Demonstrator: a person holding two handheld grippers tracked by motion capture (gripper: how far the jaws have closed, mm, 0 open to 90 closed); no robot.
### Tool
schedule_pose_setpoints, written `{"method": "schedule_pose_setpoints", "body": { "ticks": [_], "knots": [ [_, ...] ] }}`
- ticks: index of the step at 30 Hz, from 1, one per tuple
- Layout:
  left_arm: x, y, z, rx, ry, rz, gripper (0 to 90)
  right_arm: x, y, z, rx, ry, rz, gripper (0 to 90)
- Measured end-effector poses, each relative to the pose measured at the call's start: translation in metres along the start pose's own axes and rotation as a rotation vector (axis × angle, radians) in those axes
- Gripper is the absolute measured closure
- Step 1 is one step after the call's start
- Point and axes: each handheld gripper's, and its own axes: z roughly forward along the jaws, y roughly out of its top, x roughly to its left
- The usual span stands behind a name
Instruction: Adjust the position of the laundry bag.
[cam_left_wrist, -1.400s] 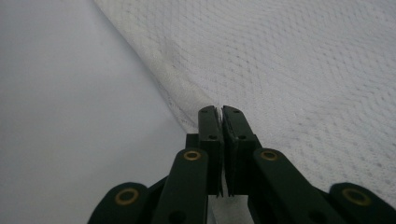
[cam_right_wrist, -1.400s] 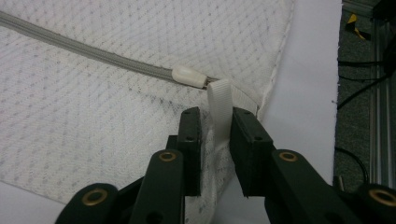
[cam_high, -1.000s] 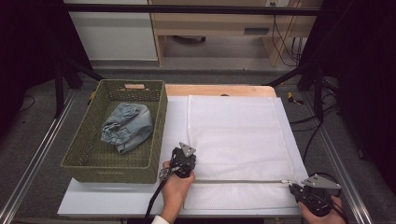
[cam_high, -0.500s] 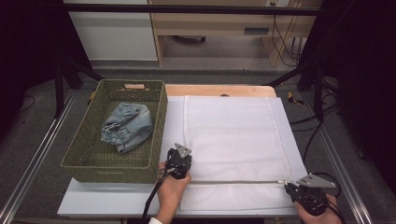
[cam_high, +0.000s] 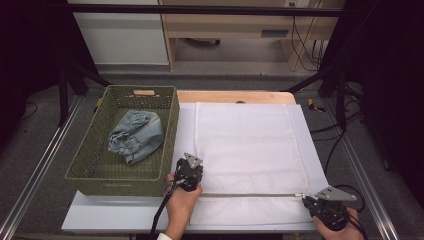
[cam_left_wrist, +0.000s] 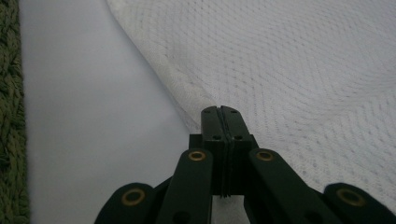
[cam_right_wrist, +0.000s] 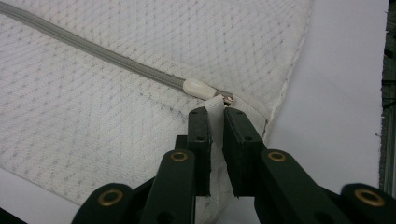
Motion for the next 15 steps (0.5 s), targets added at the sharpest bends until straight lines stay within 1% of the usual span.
{"method": "schedule_pose_setpoints", "body": {
  "ticks": [7, 8, 11, 14, 15],
  "knots": [
    [0.0004, -0.0013, -0.0022, -0.001, 0.016, 0.010, 89.6, 0.0017, 0.0009, 0.0010, 0.002, 0.005, -0.004, 81.0],
    [0.0015, -0.0022, -0.0021, -0.003, 0.017, 0.004, 89.6, 0.0022, 0.0011, 0.0012, 0.002, 0.005, -0.010, 81.0],
    [0.0033, -0.0027, -0.0020, -0.004, 0.016, -0.005, 89.5, 0.0035, 0.0015, 0.0012, 0.001, 0.009, -0.006, 81.0],
    [0.0033, -0.0027, -0.0019, -0.005, 0.010, -0.005, 89.1, 0.0036, 0.0015, 0.0012, 0.002, 0.009, -0.012, 80.5],
    [0.0018, -0.0026, -0.0022, -0.011, 0.018, 0.017, 88.4, 0.0038, 0.0018, 0.0008, -0.001, 0.014, -0.004, 78.1]
  ]
}}
